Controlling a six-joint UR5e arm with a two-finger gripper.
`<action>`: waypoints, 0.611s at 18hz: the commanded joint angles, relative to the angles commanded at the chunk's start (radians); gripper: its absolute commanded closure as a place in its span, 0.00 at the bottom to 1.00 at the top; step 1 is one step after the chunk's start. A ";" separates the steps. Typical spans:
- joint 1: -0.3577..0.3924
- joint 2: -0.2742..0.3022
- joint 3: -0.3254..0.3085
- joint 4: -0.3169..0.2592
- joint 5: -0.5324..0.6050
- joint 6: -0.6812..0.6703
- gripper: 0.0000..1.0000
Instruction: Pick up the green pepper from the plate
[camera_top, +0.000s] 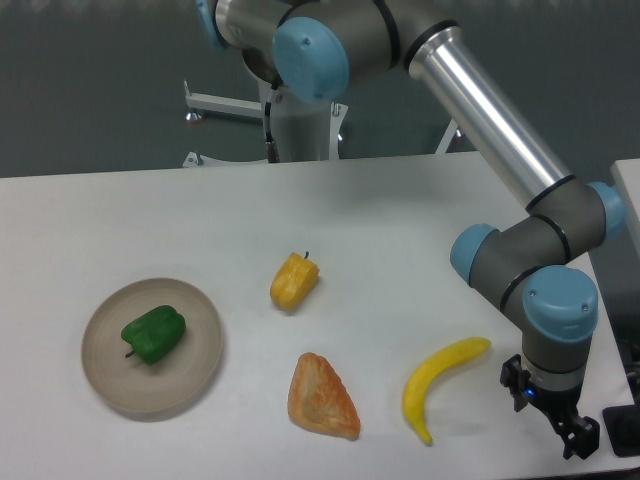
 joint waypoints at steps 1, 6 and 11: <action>-0.002 0.002 -0.002 -0.002 0.000 0.000 0.00; -0.014 0.018 -0.040 0.002 -0.002 -0.015 0.00; -0.037 0.096 -0.139 0.006 -0.046 -0.107 0.00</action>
